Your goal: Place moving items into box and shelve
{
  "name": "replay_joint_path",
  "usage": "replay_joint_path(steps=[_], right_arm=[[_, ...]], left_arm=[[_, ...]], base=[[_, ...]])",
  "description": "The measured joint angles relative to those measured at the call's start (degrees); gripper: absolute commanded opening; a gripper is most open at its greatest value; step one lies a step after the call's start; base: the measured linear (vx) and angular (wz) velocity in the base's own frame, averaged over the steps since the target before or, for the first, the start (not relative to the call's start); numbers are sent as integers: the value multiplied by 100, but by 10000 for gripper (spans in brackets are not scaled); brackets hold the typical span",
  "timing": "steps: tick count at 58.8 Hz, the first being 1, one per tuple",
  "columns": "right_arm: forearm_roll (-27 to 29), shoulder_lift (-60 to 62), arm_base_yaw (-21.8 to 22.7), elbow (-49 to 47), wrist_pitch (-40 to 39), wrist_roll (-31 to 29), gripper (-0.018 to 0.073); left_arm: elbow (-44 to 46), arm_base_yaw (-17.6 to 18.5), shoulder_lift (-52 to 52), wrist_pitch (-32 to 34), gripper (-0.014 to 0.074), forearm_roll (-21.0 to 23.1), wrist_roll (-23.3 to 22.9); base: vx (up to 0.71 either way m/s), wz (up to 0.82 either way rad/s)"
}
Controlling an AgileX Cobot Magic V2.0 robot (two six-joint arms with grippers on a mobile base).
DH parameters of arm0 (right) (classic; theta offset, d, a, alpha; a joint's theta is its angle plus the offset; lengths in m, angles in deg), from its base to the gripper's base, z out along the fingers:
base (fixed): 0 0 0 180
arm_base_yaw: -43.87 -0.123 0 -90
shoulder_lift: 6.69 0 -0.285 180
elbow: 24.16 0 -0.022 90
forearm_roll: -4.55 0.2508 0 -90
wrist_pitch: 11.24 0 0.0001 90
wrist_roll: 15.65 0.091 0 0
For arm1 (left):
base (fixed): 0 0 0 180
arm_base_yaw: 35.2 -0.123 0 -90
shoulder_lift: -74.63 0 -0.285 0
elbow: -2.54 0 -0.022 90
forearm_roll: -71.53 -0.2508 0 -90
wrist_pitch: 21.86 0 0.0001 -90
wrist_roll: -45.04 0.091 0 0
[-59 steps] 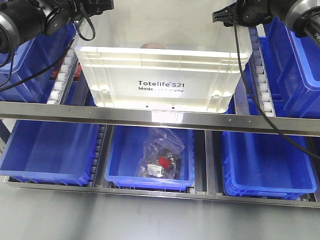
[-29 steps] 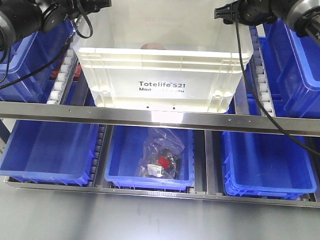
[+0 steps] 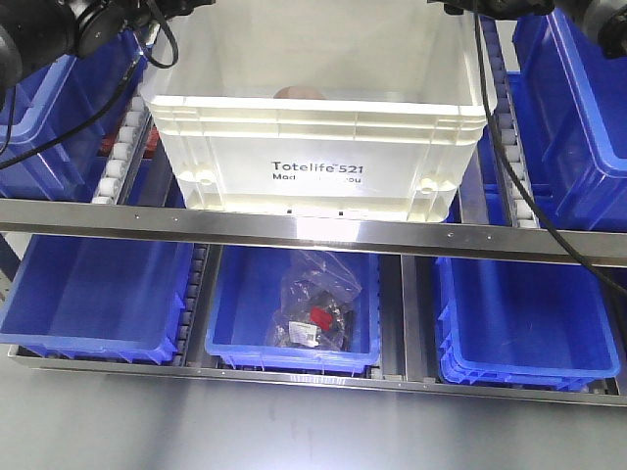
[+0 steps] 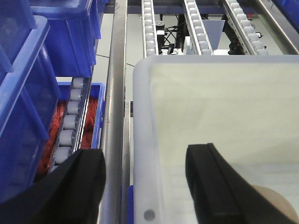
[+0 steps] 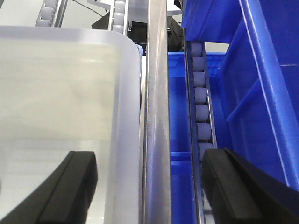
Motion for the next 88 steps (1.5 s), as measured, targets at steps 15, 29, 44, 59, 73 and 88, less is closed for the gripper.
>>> replay_joint_path(steps=[15,29,44,59,73,88], right_arm=[[10,87,0,0,219,6,453],[10,267,0,0,250,-12,341],[97,267,0,0,348,-137,178],[103,267,0,0,469,-143,-11],[103,267,0,0,573,-143,-8],[103,267,0,0,610,-143,-8]], left_arm=[[0,0,133,-136,502,0,0],[2,0,321,-212,422,0,21],[2,0,327,-471,131,0,329],[2,0,327,-519,-9,2,345],[2,0,327,-569,-6,2,347],[2,0,327,-569,-6,2,347]], base=[[0,0],[0,0],[0,0],[0,0],[0,0],[0,0]])
